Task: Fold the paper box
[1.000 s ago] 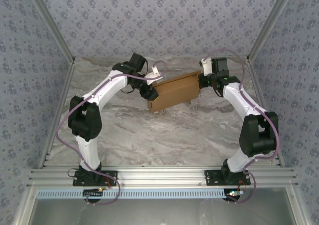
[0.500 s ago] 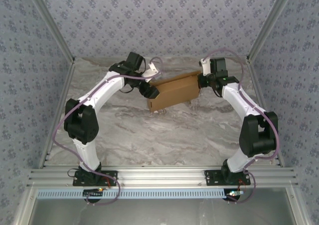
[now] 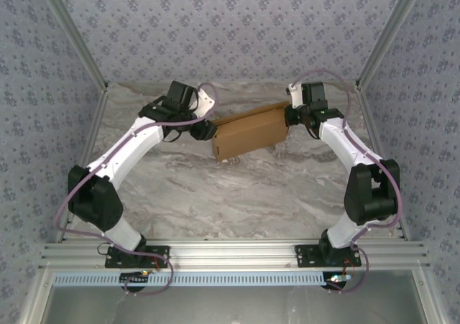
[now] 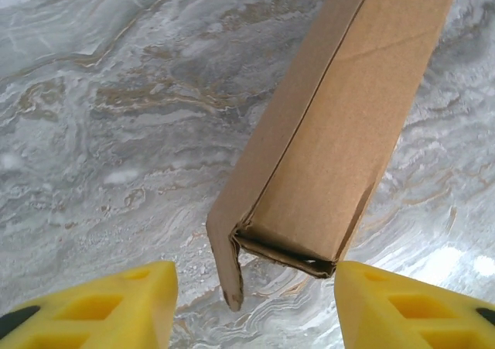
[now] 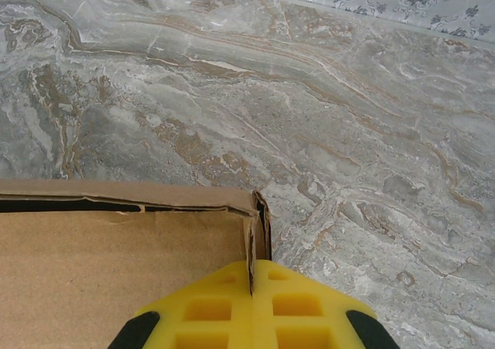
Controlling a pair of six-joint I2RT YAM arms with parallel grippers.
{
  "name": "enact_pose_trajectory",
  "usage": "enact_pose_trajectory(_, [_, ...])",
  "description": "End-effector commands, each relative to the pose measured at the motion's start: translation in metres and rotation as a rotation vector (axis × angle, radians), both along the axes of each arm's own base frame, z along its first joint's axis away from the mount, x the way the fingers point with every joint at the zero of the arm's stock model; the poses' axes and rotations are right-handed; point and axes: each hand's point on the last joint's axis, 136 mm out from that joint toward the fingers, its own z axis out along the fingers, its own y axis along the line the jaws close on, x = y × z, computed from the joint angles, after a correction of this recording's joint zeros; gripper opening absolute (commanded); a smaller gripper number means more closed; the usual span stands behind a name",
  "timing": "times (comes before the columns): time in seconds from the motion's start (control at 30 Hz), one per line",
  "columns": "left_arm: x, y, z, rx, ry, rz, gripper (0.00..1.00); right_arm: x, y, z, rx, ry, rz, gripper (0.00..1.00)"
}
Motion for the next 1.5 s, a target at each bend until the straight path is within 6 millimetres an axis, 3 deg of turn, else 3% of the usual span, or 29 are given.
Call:
enact_pose_trajectory(0.0, [0.000, 0.004, -0.005, 0.031, -0.008, 0.033, 0.44, -0.019, -0.002, -0.039, -0.037, 0.162, -0.009, 0.04])
enact_pose_trajectory(0.3, [0.008, 0.000, -0.009, 0.054, -0.006, 0.025, 0.24, -0.020, -0.003, -0.040, -0.038, 0.164, -0.009, 0.04])
enact_pose_trajectory(0.63, [0.010, -0.003, -0.008, 0.016, 0.017, 0.056, 0.10, -0.022, -0.003, -0.041, -0.037, 0.168, -0.012, 0.04])
enact_pose_trajectory(0.83, [0.007, -0.010, -0.002, -0.062, 0.087, 0.136, 0.08, -0.024, -0.001, -0.044, -0.035, 0.175, -0.017, 0.04])
enact_pose_trajectory(1.07, [0.008, -0.023, 0.018, -0.248, 0.179, 0.249, 0.01, -0.030, -0.001, -0.053, -0.042, 0.197, -0.033, 0.04])
enact_pose_trajectory(1.47, [0.011, -0.032, 0.012, -0.462, 0.356, 0.340, 0.00, -0.036, 0.005, -0.060, -0.044, 0.208, -0.027, 0.04])
